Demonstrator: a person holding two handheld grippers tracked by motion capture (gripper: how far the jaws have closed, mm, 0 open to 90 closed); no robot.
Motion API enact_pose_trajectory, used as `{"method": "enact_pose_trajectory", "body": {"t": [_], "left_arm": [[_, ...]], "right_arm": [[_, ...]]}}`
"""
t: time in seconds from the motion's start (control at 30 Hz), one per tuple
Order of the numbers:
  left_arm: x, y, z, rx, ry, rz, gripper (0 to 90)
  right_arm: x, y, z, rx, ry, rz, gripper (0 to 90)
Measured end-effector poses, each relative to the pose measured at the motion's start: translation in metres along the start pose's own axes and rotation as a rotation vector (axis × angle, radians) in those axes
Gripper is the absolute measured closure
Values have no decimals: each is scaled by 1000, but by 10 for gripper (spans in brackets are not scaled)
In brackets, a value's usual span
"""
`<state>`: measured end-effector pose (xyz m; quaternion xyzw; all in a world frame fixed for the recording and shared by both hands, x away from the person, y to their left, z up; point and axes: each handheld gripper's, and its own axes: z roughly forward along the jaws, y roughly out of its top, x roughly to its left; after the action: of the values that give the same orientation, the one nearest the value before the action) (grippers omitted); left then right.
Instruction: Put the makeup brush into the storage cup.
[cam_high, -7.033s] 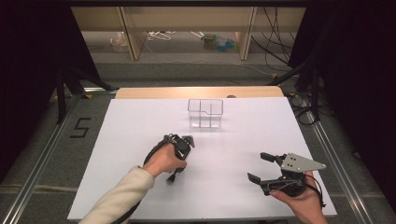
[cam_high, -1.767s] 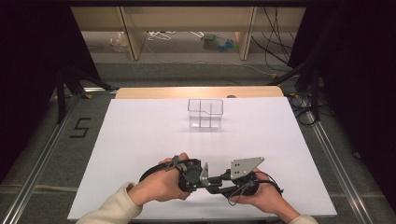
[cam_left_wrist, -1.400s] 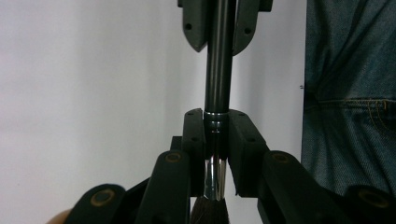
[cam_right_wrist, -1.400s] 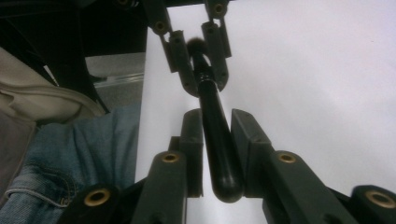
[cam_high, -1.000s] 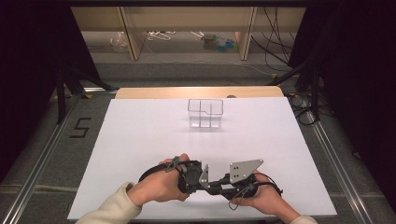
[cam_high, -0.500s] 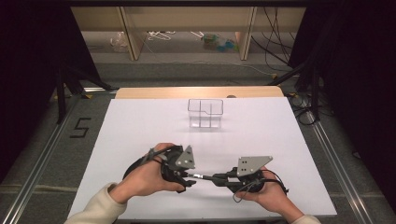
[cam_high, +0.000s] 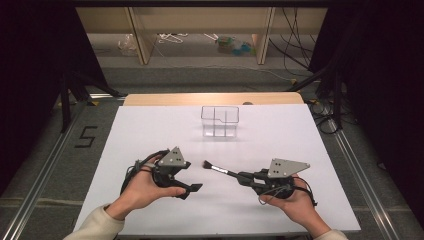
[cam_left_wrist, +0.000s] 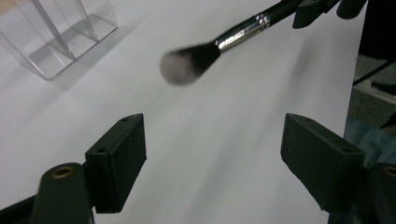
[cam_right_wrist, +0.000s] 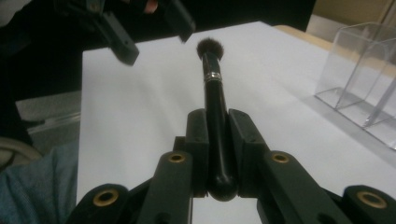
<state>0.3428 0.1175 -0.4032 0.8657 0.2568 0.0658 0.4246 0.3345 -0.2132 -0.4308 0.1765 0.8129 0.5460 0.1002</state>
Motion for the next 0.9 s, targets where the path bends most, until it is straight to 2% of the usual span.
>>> {"method": "enact_pose_trajectory", "body": {"t": [0.17, 0.33, 0.4, 0.5, 0.6, 0.9], "left_arm": [[5, -7, 8, -56, -21, -94, 241], [6, -10, 12, -115, -47, -180, 246], [6, -10, 13, -131, -46, -204, 249], [6, -10, 15, -156, -70, -246, 251], [5, -9, 16, -175, -76, -260, 254], [4, -7, 21, -247, -107, -340, 271]], "right_arm": [[-1, 2, 0, -59, -34, 22, 796], [2, 4, 3, -70, -38, 30, 796], [2, 5, 3, -81, -37, 34, 796], [2, 6, 3, -94, -37, 39, 796], [3, 7, 3, -105, -51, 40, 796], [4, 9, 6, -107, -41, 47, 796]]}}
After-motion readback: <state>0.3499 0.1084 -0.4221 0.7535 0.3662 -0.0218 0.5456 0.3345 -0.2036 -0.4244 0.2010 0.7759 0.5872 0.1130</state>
